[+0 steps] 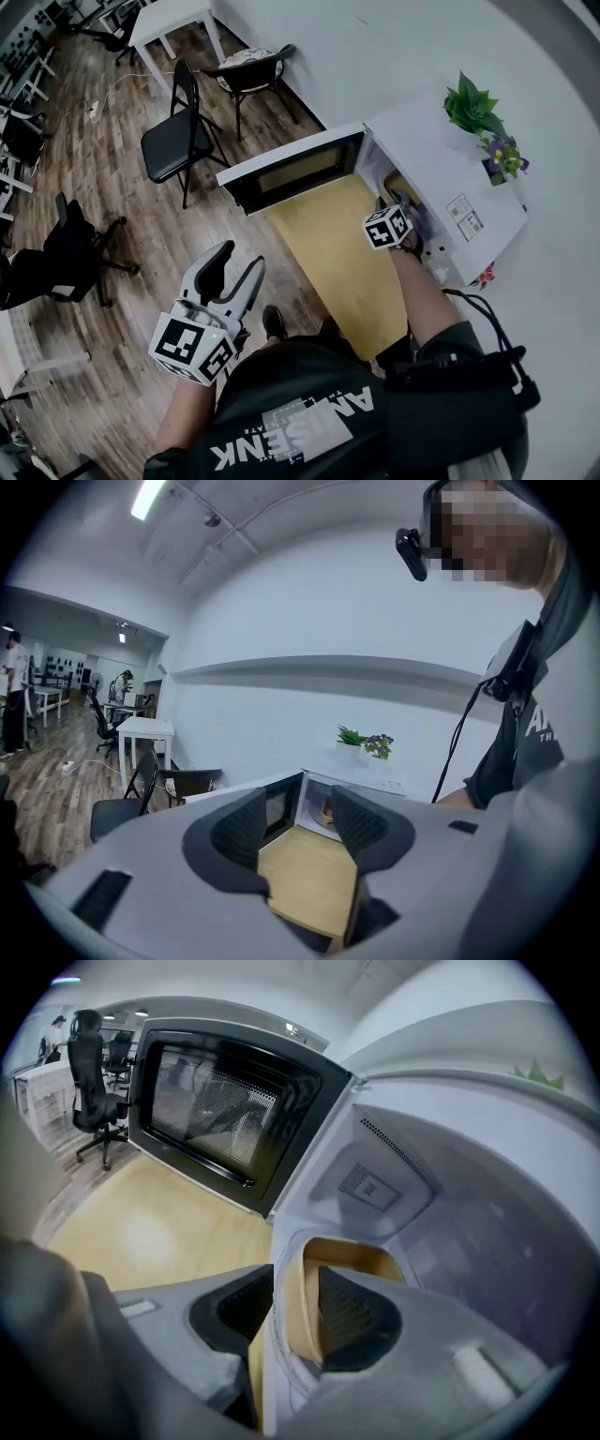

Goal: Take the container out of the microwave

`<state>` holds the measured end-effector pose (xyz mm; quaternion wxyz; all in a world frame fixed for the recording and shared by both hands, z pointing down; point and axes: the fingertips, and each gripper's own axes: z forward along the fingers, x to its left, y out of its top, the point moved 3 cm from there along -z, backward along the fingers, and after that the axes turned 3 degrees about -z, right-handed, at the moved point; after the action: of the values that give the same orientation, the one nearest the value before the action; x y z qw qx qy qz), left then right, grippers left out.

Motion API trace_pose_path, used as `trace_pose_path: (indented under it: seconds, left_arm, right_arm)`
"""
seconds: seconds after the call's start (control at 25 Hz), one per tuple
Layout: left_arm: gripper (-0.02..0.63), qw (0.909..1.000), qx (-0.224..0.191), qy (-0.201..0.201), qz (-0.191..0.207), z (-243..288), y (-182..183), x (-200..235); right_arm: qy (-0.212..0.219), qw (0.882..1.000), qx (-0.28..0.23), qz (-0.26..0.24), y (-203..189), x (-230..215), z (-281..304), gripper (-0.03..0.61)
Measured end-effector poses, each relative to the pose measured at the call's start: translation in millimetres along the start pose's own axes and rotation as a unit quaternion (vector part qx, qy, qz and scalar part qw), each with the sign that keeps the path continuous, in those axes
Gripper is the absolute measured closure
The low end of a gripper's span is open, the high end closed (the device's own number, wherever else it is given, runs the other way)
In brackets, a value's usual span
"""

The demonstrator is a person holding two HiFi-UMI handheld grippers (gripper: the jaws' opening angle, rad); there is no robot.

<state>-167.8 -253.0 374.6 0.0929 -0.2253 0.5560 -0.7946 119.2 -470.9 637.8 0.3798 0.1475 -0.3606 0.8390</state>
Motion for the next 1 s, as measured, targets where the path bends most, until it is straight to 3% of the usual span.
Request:
trace_pose_path:
  seconds: [0.28, 0.48, 1.0]
  left_arm:
    - [0.408, 1.0, 0.004, 0.001, -0.003, -2.3, -4.2, 1.0]
    - [0.408, 1.0, 0.005, 0.003, -0.006, -6.1, -7.0, 3.6]
    - [0.408, 0.9998, -0.01, -0.015, -0.011, -7.7, -5.1, 11.3]
  right_arm:
    - [0.016, 1.0, 0.018, -0.01, -3.8, 3.4, 6.9, 0.458]
    - [0.018, 1.0, 0.009, -0.006, -2.3, 2.2, 4.3, 0.533]
    - [0.074, 0.996, -0.037, 0.034, 17.7, 23.7, -40.2, 0.551]
